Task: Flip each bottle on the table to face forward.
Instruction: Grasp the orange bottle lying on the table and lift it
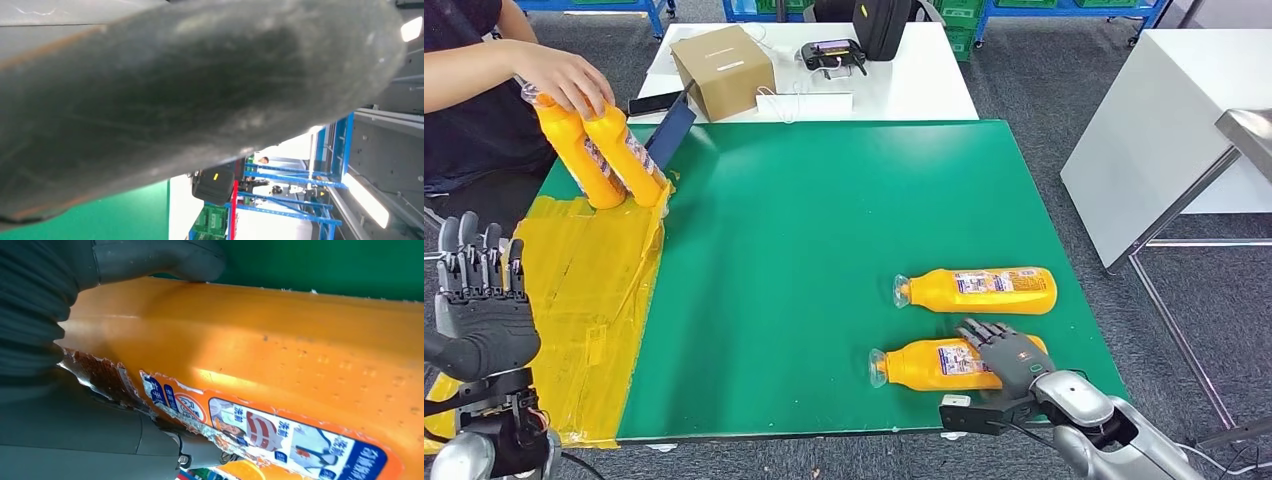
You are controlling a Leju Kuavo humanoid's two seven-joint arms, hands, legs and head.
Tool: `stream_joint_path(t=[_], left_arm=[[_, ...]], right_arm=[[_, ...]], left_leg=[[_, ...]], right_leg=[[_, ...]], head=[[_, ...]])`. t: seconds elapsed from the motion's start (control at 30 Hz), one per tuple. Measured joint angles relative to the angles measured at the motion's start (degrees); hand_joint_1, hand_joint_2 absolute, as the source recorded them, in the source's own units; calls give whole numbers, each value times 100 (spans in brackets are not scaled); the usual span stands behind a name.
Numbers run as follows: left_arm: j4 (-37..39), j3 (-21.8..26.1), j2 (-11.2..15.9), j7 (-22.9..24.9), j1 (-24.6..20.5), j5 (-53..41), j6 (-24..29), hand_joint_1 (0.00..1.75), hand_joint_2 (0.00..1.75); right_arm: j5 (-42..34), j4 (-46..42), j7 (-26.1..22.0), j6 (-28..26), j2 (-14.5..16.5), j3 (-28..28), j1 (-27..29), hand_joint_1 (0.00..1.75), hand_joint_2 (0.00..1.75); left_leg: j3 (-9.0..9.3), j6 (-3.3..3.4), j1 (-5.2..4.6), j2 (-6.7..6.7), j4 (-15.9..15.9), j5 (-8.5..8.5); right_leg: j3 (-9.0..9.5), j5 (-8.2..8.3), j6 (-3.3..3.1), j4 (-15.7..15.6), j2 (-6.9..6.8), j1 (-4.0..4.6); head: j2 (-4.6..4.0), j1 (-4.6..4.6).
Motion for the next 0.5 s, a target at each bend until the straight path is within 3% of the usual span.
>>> stream_joint_path(t=[0.37,0.5], left_arm=[[43,-39,51,44,-92,34,76,0,0],[26,-9,63,-40,33,46,78,0,0]], right_arm=[[-415,-40,15,292,9,27,-122,175,175],[-1076,-61,-99,290,121,-81,-115,175,175]], left_leg=[[24,9,0,-2,1,-13],[19,3,5,0,0,-24]], right_leg=[[43,8,15,-13,-1,0],[48,6,16,-12,3,5]], head=[[0,0],[0,0]])
